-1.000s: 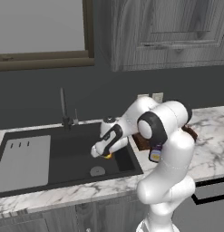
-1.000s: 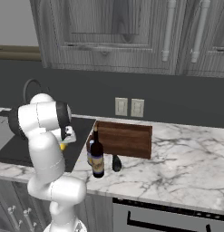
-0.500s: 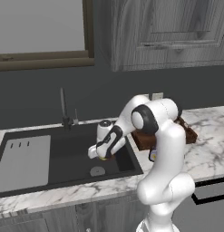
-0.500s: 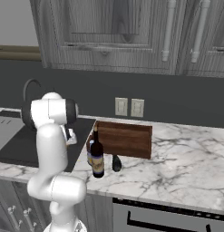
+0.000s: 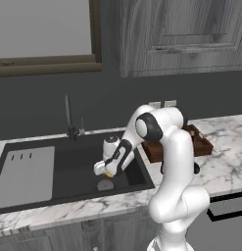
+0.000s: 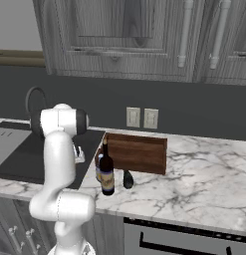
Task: Pick up all produce items and place them in the sink. Turn on the sink faucet to wash them. Then turn the sink off and put them in the tray.
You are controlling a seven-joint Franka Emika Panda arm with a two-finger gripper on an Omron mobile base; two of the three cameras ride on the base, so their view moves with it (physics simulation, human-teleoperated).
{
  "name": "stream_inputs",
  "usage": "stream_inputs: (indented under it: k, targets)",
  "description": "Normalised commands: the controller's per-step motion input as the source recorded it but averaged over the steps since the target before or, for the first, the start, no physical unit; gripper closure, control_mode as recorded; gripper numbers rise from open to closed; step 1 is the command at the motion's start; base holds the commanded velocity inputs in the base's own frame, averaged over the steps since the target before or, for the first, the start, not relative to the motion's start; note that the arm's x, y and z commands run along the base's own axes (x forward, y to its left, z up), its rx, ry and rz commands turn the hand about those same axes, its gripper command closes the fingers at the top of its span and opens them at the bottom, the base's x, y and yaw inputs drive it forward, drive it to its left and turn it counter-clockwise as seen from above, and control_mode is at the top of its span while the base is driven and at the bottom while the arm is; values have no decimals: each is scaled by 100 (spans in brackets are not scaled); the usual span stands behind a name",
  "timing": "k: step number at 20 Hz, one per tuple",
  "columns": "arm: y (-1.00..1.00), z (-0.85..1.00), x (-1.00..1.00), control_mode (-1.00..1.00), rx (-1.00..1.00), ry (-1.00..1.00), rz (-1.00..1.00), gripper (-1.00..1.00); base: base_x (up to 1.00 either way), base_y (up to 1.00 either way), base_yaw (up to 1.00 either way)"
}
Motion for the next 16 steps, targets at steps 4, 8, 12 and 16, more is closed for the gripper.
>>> stream_inputs:
  k: [4,8,12,16]
  targets:
    - [0,-20,0,-100,0,3,0,100,0,0,0]
    - [0,-25,5,-100,0,2,0,100,0,0,0]
    - [0,-25,13,-100,0,3,0,100,0,0,0]
    - [0,-28,12,-100,0,1,0,-100,0,0,0]
